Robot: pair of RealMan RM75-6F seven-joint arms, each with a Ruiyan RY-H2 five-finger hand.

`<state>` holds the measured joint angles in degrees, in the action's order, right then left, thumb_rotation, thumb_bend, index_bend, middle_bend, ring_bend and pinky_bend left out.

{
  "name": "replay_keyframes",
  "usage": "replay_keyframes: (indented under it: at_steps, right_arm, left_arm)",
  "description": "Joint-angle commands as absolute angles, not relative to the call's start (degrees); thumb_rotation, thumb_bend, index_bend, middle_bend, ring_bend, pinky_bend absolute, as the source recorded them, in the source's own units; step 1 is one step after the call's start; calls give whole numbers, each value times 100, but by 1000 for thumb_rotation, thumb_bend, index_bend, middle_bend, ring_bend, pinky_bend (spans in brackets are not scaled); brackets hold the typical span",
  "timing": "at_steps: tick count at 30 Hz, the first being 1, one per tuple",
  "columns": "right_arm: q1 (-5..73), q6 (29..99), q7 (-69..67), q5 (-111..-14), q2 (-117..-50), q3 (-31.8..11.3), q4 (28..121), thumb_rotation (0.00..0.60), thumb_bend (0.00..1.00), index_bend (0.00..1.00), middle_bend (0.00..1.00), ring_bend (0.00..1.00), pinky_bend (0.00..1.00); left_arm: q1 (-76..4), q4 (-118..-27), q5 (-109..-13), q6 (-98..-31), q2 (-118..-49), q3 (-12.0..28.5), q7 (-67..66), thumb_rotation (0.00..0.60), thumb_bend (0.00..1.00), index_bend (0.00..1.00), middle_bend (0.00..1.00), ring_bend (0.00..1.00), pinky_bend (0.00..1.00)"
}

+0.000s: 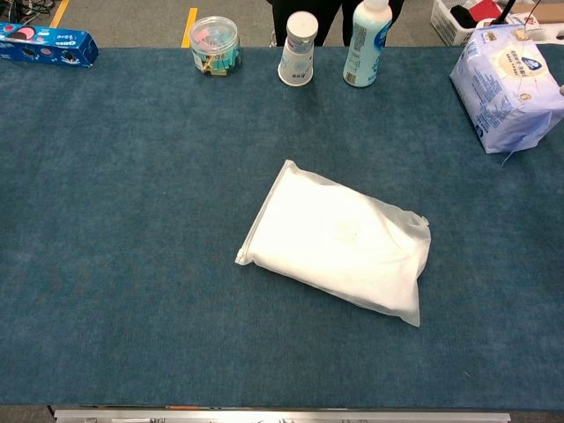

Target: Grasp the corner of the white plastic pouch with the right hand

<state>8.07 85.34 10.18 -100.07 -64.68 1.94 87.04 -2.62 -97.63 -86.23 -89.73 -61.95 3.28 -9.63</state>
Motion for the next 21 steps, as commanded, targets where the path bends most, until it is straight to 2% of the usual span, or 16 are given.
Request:
replay_keyframes:
  at_steps: [1, 13, 16, 19, 20, 21]
  right_arm:
    - [803, 8514, 1038, -9983, -6464, 194, 8715, 600, 0, 51, 255, 127, 251]
    - [809, 8428, 1069, -9941, -6431, 216, 8796, 600, 0, 51, 270, 131, 260]
    - [813, 8397, 1093, -9932, -6417, 224, 8825, 600, 0, 51, 312, 167, 321]
    - [830, 8380, 1085, -9960, -6417, 233, 8835, 600, 1, 51, 368, 244, 419]
    - [835, 8369, 1075, -9974, -6418, 243, 8834, 600, 28, 51, 390, 277, 458]
    - [839, 8354, 1080, -9990, -6418, 258, 8832, 600, 106, 52, 422, 321, 503]
  left_arm:
    - [-262, -9760, -8613, -8963, -6196, 326, -970, 600, 183, 484, 437, 376, 507]
    - [-253, -9762, -8627, -8987, -6186, 328, -959, 600, 184, 484, 438, 377, 507]
    - [-246, -9776, -8671, -9010, -6189, 314, -966, 600, 184, 484, 438, 377, 507]
    - [-238, -9772, -8665, -9019, -6186, 313, -992, 600, 184, 484, 438, 377, 507]
    - [-233, -9779, -8657, -9020, -6182, 312, -1004, 600, 184, 484, 438, 377, 507]
    - [-229, -9796, -8662, -9029, -6178, 312, -1004, 600, 184, 484, 438, 377, 507]
